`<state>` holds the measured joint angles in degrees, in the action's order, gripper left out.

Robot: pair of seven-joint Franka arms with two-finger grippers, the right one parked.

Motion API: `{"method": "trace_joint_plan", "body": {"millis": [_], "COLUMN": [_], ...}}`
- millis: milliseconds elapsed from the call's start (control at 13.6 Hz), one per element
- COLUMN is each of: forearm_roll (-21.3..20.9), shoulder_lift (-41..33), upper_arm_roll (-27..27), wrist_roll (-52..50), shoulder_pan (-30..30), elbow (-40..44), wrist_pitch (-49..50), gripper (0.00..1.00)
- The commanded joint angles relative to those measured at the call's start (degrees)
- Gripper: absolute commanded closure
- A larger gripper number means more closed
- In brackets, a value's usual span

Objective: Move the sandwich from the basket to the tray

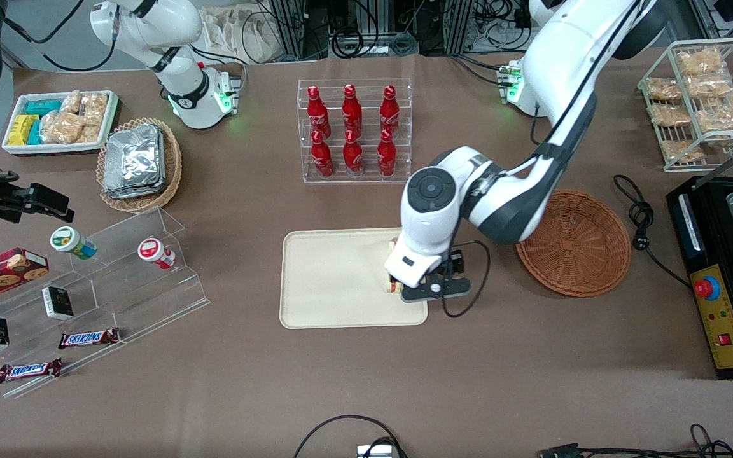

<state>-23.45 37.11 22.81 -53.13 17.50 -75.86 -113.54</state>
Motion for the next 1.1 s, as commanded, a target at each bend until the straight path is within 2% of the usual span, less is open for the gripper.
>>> {"method": "trace_joint_plan", "body": {"millis": [0,221,589,810,1031], "forearm_roll": [0.6,4.5,8.1,11.9,12.4], "shoulder_lift": [-2.9,-7.6,-13.0,-15.2,-17.1], "upper_arm_roll": [-1.2,-1.2,-1.2,-1.2,-1.3], "wrist_roll": [-1.5,-0.3,6.4,13.3,21.5], "shoulder_pan": [-2.9,-7.9,-14.5,-18.1,-20.7], "elbow": [1.0,0.9,0.9,0.8,0.4], "wrist_pitch": [2.0,5.5,12.0,14.7,18.7], "gripper": [0.00,0.00,0.00,0.00,0.00]}}
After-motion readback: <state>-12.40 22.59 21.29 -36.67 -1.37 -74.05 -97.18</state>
